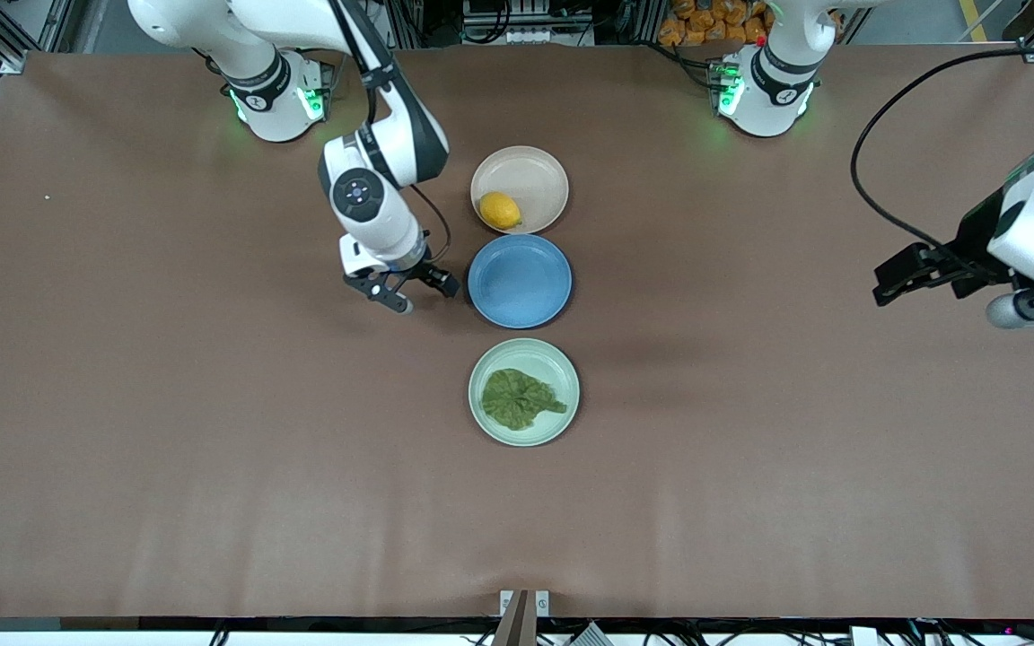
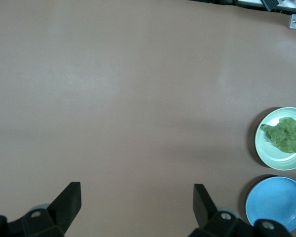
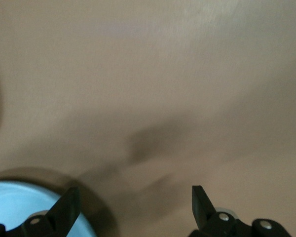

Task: Place lemon and lettuce in plates

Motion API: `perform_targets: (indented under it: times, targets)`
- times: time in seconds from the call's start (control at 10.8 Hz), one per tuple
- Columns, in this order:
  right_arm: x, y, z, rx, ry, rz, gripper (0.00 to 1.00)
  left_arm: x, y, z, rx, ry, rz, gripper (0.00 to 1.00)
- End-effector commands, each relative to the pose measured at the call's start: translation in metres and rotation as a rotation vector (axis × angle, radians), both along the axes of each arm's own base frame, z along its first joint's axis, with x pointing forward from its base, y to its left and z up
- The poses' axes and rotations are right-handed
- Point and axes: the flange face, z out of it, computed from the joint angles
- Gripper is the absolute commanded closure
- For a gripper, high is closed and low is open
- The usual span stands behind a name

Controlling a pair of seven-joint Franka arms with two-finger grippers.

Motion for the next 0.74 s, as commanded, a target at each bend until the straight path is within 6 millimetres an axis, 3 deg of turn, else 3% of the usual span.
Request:
perform_targets:
  times: [0.0,0.37,0.65]
  targets:
    - [0.037,-0.052,0.004,0.011,-0.02,0.086,0.0,-0.021,0.003,0.019,0.003,0.015,-0.023,0.0]
    - [0.088,-0.145,-0.001,0.018,-0.057,0.223,0.0,-0.034,0.003,0.038,0.002,0.002,-0.022,0.0]
    - [0.099,-0.178,-0.006,0.016,-0.062,0.28,0.0,-0.04,0.021,0.047,-0.021,0.003,0.007,0.0]
